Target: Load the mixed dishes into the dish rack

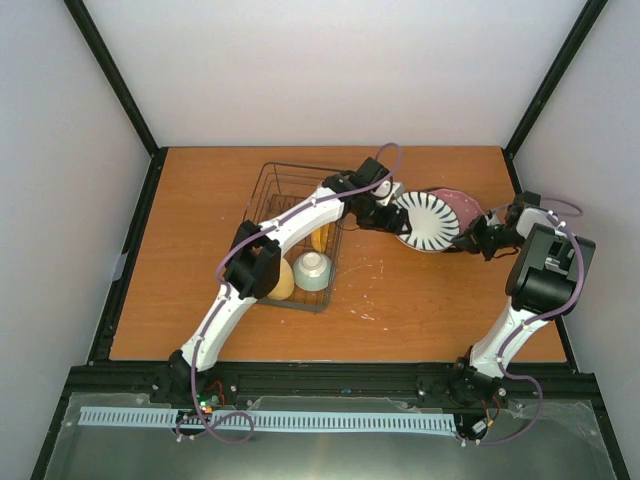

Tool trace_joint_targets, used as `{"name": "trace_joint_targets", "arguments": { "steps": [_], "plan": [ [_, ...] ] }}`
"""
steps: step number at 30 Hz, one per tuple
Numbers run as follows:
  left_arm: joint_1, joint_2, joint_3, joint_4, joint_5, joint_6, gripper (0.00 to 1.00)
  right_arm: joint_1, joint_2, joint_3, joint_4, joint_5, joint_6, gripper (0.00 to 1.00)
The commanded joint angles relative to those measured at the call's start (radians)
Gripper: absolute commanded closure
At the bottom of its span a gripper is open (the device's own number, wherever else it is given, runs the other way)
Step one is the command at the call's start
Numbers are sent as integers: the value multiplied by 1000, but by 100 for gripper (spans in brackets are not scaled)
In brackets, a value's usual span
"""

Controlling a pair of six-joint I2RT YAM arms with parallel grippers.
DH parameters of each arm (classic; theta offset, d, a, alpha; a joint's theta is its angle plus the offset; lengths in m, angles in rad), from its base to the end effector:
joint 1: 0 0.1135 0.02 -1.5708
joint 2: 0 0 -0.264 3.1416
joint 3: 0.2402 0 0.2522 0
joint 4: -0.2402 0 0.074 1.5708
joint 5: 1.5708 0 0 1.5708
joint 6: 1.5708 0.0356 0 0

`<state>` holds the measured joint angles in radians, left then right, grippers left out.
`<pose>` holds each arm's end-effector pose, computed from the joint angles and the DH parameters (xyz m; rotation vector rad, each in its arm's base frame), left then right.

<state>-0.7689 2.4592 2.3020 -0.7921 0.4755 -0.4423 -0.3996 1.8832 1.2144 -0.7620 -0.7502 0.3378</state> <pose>0.3751 -0.3856 0.2150 0.6485 2.6388 -1.0350 0.3268 -0.1117 0.1608 0.9311 2.6230 1.0889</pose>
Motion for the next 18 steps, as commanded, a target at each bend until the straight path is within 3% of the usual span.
{"name": "trace_joint_targets", "arguments": {
  "steps": [1, 18],
  "plan": [
    [-15, 22, 53, 27, -22, -24, 13, -4, -51, -28, -15, -62, -28, 97],
    [-15, 104, 74, 74, -49, -42, 14, -4, -69, -66, -11, -98, -28, 97]
  ]
}}
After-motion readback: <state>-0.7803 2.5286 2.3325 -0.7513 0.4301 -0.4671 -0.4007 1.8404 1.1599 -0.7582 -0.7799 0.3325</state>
